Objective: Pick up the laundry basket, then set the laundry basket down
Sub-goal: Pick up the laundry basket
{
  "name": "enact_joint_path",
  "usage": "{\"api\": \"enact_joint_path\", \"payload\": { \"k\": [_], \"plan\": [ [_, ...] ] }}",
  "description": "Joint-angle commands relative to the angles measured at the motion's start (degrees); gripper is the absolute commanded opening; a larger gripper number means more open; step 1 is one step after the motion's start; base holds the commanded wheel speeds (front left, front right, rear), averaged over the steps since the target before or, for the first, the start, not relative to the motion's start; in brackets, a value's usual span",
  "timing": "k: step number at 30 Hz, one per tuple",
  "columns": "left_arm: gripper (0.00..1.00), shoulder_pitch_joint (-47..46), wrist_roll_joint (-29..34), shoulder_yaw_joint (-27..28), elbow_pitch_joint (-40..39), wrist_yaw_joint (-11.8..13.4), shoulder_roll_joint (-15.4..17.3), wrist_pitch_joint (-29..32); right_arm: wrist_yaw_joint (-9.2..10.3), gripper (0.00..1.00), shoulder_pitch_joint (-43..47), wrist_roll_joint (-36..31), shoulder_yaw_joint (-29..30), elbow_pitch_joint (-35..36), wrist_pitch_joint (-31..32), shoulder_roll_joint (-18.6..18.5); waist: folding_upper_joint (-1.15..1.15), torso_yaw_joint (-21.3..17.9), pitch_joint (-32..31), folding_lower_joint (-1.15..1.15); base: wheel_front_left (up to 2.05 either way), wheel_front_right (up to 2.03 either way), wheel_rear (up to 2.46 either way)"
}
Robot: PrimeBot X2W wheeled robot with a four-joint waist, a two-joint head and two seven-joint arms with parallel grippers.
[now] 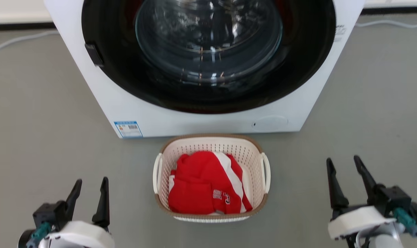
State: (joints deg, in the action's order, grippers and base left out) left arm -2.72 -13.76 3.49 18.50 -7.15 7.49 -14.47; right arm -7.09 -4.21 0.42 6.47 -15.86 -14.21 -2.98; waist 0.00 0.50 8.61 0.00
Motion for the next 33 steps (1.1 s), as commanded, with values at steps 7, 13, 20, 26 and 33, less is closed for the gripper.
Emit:
{"api": "enact_joint_path", "payload": {
  "k": [7,13,20,26,33],
  "plan": [
    [1.0,-8.49,-2.05,-1.55,2.95,-0.34,2.48,-0.52,-0.4,1.0,-8.0,-2.06,0.43,-3.44,-0.79,0.05,0.0,0.53,7.77,0.0,0.0,0.0,0.0],
    [1.0,-15.3,-3.86,-6.16,9.17,-0.34,4.0,-0.52,-0.4,1.0,-14.31,-0.87,0.03,-10.93,-0.79,0.09,0.0,0.85,14.03,0.0,0.0,0.0,0.0],
    [1.0,-25.75,-6.43,-13.67,19.84,-0.34,6.32,0.38,-0.4,1.0,-22.93,-0.35,-1.07,-21.75,1.37,0.1,0.0,1.45,21.34,0.0,0.0,0.0,0.0],
    [1.0,-33.86,-8.4,-17.96,27.73,-0.34,6.91,1.3,-0.4,1.0,-29.3,-0.22,-2.84,-28.18,1.44,0.1,0.0,1.72,26.48,0.0,0.0,0.0,0.0],
    [1.0,-40.14,-10.68,-21.33,33.12,-0.34,6.1,0.69,-0.4,1.0,-34.1,-0.54,-3.78,-33.13,0.62,0.1,0.0,2.16,30.41,0.0,0.0,0.0,0.0]
  ]
}}
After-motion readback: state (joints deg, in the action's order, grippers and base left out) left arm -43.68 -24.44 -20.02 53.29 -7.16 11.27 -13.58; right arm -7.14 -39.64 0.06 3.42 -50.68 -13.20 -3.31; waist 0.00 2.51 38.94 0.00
